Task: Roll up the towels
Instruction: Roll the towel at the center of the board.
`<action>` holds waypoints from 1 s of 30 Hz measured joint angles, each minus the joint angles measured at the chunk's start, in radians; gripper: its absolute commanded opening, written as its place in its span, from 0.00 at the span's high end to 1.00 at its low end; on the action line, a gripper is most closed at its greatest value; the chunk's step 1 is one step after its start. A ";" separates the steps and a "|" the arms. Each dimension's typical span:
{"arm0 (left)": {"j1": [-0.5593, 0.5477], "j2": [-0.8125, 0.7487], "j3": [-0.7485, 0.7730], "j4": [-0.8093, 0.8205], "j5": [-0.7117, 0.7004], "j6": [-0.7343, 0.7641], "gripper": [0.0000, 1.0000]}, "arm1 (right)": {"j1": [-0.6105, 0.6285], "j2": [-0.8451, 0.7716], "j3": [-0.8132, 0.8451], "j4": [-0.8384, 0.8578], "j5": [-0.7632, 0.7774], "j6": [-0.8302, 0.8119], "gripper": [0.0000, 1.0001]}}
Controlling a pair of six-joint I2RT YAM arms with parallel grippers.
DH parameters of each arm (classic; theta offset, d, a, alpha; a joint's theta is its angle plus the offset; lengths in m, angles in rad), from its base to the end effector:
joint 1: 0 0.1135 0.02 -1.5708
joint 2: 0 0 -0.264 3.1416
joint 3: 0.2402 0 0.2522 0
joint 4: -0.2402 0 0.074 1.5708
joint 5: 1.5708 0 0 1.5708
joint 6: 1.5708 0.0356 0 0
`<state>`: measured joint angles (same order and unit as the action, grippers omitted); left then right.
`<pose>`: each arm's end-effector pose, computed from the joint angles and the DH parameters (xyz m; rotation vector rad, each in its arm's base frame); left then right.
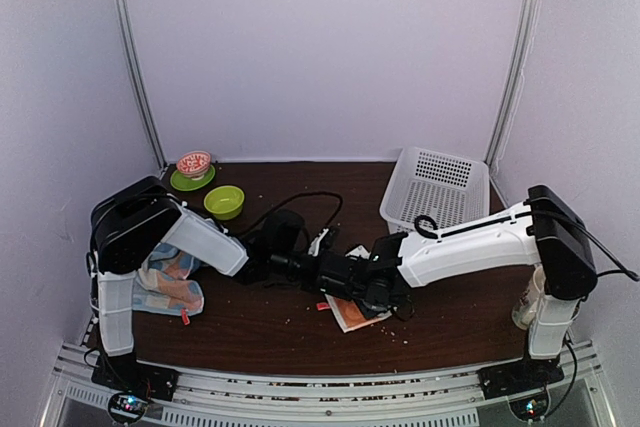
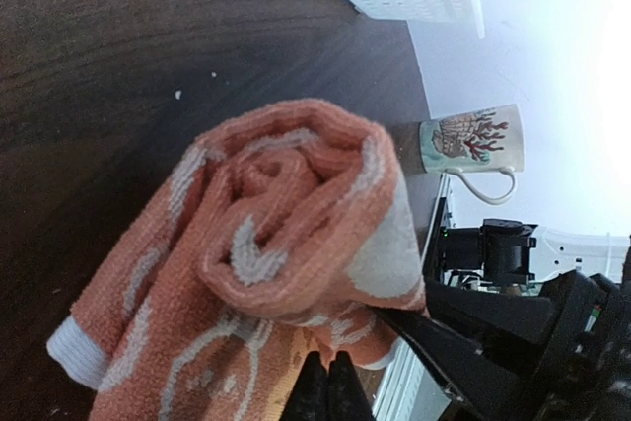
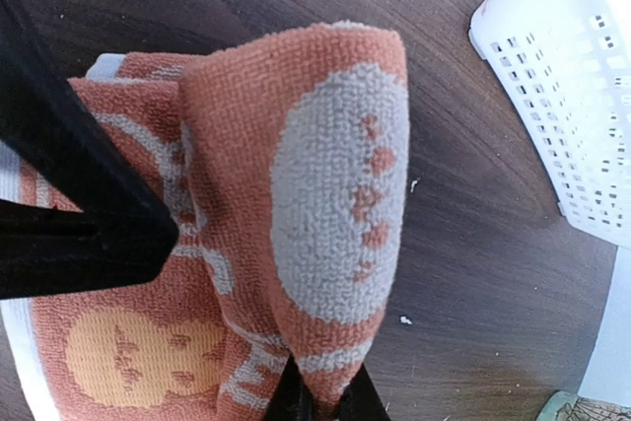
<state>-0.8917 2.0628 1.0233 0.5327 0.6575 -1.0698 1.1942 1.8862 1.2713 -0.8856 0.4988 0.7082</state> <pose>0.2405 -0.3326 0.1158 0.2783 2.5402 -1.7009 0.1423 0.3136 0.1672 -0.6210 2.6048 -0.3194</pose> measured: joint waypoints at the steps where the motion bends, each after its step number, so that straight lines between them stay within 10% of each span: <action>1: 0.000 0.000 0.000 0.009 0.000 -0.003 0.99 | 0.004 0.006 0.005 -0.007 0.009 0.003 1.00; 14: 0.005 0.076 0.062 0.103 0.021 -0.055 1.00 | 0.027 0.032 0.014 -0.010 0.014 -0.010 0.99; 30: 0.012 0.143 0.063 0.123 0.042 -0.077 1.00 | 0.010 -0.080 -0.074 0.208 -0.213 -0.185 0.57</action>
<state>-0.8795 2.2063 1.0863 0.6556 0.6991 -1.1469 1.2037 1.8061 1.1969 -0.6773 0.2859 0.5228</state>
